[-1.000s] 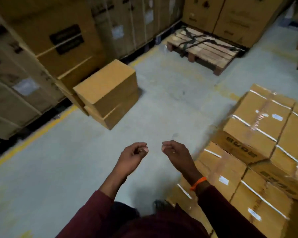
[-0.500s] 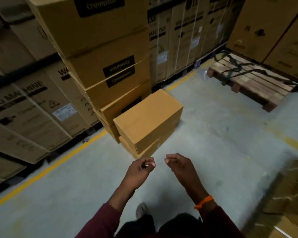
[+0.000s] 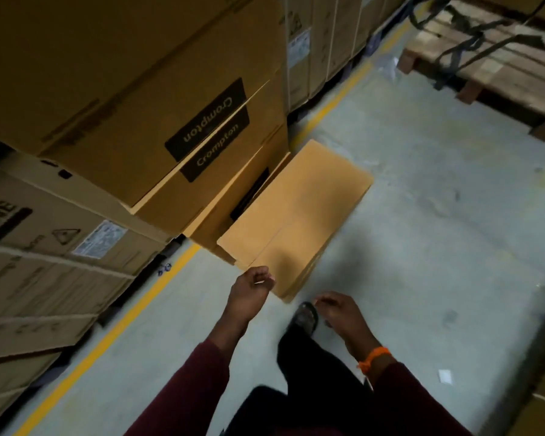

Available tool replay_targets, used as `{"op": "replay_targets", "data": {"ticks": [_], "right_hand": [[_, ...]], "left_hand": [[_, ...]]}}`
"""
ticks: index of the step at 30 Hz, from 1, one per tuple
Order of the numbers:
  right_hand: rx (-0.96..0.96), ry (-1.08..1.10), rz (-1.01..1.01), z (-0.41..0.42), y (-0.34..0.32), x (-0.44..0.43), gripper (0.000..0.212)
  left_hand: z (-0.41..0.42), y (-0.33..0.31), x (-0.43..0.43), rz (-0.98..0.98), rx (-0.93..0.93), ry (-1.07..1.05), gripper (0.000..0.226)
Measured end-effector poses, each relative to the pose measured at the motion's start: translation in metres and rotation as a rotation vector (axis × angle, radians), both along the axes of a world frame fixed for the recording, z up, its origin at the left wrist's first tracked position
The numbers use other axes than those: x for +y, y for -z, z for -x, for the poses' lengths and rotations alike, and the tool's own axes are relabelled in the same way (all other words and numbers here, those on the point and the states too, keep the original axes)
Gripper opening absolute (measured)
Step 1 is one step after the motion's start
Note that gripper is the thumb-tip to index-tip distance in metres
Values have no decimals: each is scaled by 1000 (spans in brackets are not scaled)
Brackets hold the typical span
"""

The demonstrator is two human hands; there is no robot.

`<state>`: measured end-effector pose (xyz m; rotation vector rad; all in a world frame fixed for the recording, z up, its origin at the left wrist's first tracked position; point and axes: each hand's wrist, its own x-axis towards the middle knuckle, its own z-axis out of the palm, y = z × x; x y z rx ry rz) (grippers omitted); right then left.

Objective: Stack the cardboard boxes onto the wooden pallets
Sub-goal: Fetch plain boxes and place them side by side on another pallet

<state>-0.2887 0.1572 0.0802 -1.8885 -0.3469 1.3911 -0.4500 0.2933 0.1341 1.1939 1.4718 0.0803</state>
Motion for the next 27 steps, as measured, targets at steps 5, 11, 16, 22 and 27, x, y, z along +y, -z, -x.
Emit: {"op": "replay_targets", "data": {"ticks": [5, 11, 16, 22, 27], "right_hand": [[91, 87, 157, 17, 64, 67, 40], [-12, 59, 364, 37, 149, 102, 31], [134, 370, 334, 66, 176, 134, 21], [81, 630, 303, 94, 156, 136, 54], [-88, 958, 207, 78, 87, 110, 20]], "left_hand": [[12, 79, 101, 29, 174, 96, 49], [33, 180, 191, 48, 313, 150, 84], [50, 247, 237, 161, 339, 245, 102], [64, 266, 247, 179, 181, 271, 100], [40, 202, 236, -2, 47, 355, 70]]}}
